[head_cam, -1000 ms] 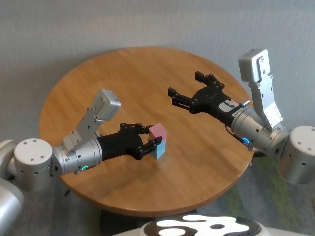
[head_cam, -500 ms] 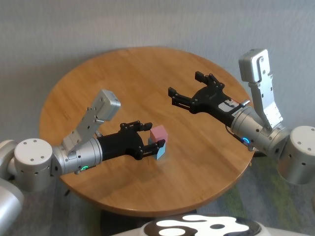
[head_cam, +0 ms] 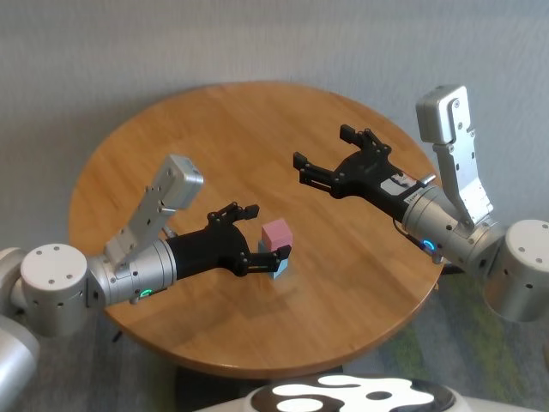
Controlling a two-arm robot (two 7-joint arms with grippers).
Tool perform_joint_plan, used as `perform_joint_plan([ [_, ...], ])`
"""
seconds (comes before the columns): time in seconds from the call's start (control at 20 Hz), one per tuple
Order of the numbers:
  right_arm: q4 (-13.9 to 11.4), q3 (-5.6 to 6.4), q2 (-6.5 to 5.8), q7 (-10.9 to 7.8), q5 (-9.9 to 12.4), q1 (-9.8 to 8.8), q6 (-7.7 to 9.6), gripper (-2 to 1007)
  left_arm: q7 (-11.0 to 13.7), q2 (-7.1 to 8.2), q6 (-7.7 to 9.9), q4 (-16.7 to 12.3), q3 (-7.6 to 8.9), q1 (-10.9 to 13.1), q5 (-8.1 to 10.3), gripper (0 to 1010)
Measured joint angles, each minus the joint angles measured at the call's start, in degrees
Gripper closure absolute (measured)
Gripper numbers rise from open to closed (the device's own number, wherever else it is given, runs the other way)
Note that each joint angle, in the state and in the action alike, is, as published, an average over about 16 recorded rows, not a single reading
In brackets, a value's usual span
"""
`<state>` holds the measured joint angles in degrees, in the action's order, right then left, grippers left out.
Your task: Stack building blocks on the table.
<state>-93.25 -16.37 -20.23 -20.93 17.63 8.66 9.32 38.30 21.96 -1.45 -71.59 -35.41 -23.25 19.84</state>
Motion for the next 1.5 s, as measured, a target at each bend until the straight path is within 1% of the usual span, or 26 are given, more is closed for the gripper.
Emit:
perform_joint_plan([
  [0.15,0.0,0.00,0.00,0.00,0.0,0.00,0.00,0,-0.3,0.14,-1.24,-0.6,0.59,0.5,0.38,40],
  [0.25,0.0,0.00,0.00,0.01,0.0,0.00,0.00,0,-1.0,0.31,-2.40,-1.3,1.27,1.2,0.67,23],
  [0.45,-0.1,-0.01,-0.03,0.35,-0.1,-0.07,-0.39,0,-4.0,1.00,-4.76,-3.9,3.27,3.3,0.48,9],
  [0.65,-0.4,-0.08,-0.13,1.00,-0.6,-0.31,-1.54,0,-8.2,1.55,-7.15,-7.0,5.84,6.1,-0.18,9],
  [0.85,-0.9,-0.21,-0.33,1.72,-1.6,-0.71,-3.33,0,-13.0,1.81,-9.44,-10.1,8.65,9.0,-1.25,9],
  [1.05,-1.7,-0.38,-0.62,2.32,-2.8,-1.20,-5.47,0,-17.1,1.74,-10.94,-12.5,10.92,11.2,-2.97,9],
  [1.3,-2.5,-0.62,-0.97,2.39,-4.4,-1.71,-7.76,0,-20.5,1.02,-12.15,-13.9,12.80,12.8,-4.96,9],
  [1.5,-2.8,-0.76,-1.18,2.09,-5.2,-1.91,-8.74,0,-22.5,0.56,-12.62,-14.6,13.86,13.7,-6.53,10],
])
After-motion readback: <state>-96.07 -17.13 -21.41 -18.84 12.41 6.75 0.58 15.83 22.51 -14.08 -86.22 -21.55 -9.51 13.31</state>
